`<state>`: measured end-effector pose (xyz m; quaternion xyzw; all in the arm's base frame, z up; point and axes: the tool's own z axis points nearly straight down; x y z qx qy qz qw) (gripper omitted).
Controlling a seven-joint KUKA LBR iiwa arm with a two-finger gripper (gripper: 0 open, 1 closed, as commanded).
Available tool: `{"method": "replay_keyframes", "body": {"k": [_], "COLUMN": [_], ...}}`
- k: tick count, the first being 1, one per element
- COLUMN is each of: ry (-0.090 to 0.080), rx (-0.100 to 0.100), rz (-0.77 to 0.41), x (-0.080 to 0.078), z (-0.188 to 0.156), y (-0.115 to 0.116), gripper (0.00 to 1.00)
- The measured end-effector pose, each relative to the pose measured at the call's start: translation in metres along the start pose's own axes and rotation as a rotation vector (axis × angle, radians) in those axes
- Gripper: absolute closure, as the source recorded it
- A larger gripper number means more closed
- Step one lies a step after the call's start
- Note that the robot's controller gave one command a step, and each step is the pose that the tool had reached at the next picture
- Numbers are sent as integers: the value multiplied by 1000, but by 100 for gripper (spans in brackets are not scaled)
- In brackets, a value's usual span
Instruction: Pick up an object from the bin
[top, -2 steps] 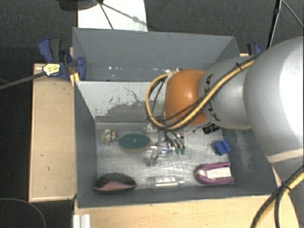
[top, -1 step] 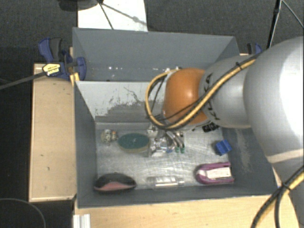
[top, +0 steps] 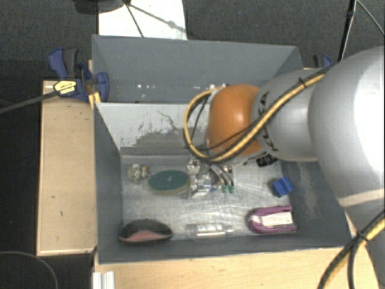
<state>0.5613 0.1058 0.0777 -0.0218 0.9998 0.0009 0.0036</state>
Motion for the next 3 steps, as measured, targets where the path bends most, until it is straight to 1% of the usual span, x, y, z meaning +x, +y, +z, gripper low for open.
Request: {"method": "replay_keyframes", "body": {"k": [1, 2, 3], "ry": [1, 0, -3], "rx": [0, 0, 0], "rz": [-1, -1, -3], "x": [-1, -3, -6], "z": [-20, -31, -112], "y": [0, 0, 1], "gripper": [100, 100, 100]}}
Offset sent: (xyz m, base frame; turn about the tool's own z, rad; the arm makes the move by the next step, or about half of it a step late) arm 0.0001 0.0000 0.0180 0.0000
